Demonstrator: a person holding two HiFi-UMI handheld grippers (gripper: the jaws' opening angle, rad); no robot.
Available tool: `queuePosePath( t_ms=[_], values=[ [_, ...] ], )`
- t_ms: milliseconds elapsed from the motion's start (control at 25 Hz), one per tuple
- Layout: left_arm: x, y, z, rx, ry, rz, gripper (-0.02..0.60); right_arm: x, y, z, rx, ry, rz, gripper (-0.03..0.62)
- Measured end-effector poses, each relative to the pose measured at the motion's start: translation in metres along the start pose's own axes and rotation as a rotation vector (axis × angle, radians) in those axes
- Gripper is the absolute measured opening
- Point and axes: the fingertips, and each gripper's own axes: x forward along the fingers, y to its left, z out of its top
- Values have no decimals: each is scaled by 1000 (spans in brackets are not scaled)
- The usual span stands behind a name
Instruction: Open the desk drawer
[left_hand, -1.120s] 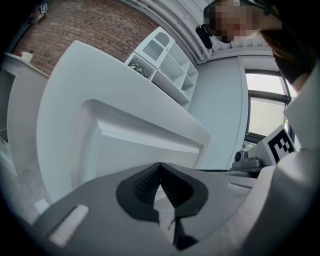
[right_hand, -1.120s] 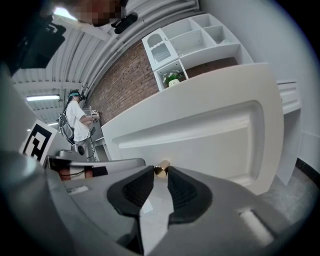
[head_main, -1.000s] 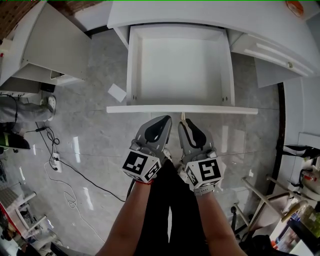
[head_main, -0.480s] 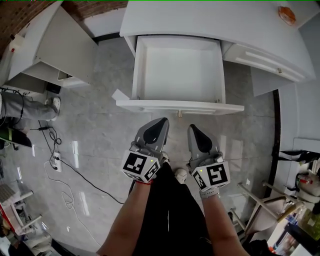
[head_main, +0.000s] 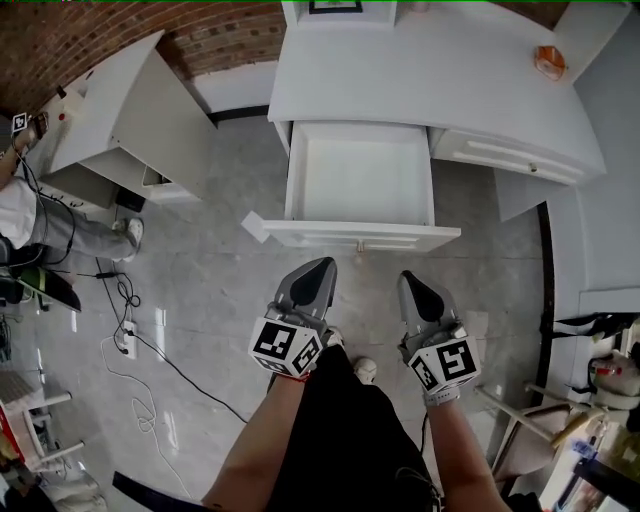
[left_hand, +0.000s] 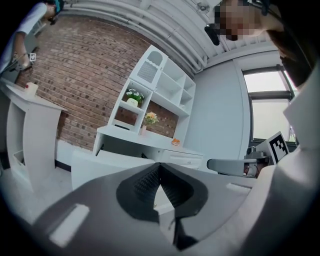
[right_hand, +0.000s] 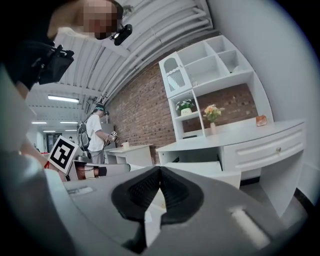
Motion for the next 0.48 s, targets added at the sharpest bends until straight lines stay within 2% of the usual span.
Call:
queuePosePath(
  t_ms=[240, 480],
  values=[
    [-10, -23, 37, 24, -15, -12, 3, -20, -2, 37, 14, -15, -8, 3],
    [-22, -38, 67, -1, -40, -3, 3, -38, 0, 71, 4, -31, -1, 3]
  ],
)
